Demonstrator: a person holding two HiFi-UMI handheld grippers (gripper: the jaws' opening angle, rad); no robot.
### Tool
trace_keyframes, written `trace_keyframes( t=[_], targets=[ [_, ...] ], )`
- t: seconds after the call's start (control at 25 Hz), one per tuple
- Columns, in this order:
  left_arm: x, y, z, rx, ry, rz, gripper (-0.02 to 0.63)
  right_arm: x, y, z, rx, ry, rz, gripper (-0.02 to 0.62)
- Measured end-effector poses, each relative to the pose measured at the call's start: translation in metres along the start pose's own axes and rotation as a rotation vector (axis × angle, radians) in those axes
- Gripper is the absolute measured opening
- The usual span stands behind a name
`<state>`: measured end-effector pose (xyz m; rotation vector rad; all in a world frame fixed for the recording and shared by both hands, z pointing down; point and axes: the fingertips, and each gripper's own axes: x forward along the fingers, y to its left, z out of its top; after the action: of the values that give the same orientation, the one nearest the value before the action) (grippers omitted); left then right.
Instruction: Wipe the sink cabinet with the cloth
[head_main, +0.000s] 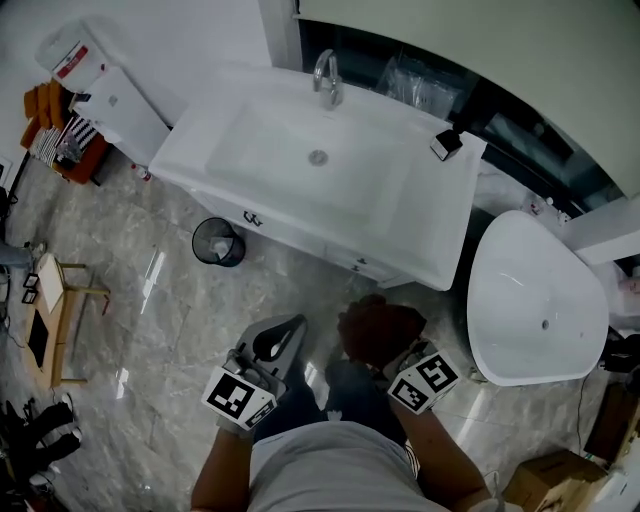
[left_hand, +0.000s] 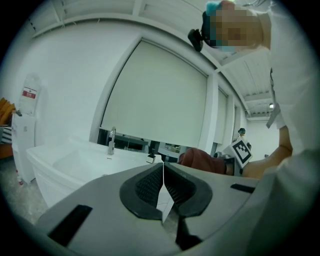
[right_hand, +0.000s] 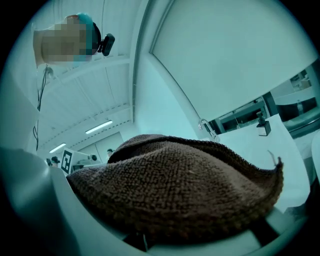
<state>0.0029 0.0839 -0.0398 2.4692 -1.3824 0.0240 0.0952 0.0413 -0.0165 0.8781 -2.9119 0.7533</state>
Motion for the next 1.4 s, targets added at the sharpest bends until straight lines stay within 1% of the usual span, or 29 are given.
trace_keyframes(
  t=[0.16,0.32,0.56,0.76,0.92,1.04,1.2,1.4],
  targets=[
    [0.010,0.022,-0.026,-0.007,0.007,-0.012,0.012,0.027,-0.019,-0.035,0.027,0.038,-0.012,0.051],
    [0.017,0.058,-0.068,-0.017,0.003,-0.002,0.012,0.061,-0.046,-0.082,0.063,0.074,-0.027,0.051],
    [0.032,0.113,-0.170,-0.040,0.018,0.018,0.012,0.109,-0.108,-0.184,0.142,0.141,-0.059,0.051],
    [0.055,0.160,-0.260,-0.083,0.003,0.024,0.012,0.143,-0.163,-0.269,0.216,0.178,-0.064,0.051],
    [0.082,0.189,-0.324,-0.071,-0.012,0.008,0.012,0.167,-0.205,-0.332,0.306,0.182,-0.054,0.051],
    [0.103,0.210,-0.366,-0.063,-0.027,0.000,0.012,0.184,-0.240,-0.375,0.377,0.180,-0.071,0.051],
    [0.125,0.235,-0.407,-0.030,-0.048,-0.012,0.012,0.204,-0.280,-0.415,0.509,0.132,-0.091,0.051],
    [0.147,0.261,-0.447,-0.012,-0.063,-0.028,0.012,0.227,-0.308,-0.440,0.576,0.111,-0.087,0.051]
  ],
)
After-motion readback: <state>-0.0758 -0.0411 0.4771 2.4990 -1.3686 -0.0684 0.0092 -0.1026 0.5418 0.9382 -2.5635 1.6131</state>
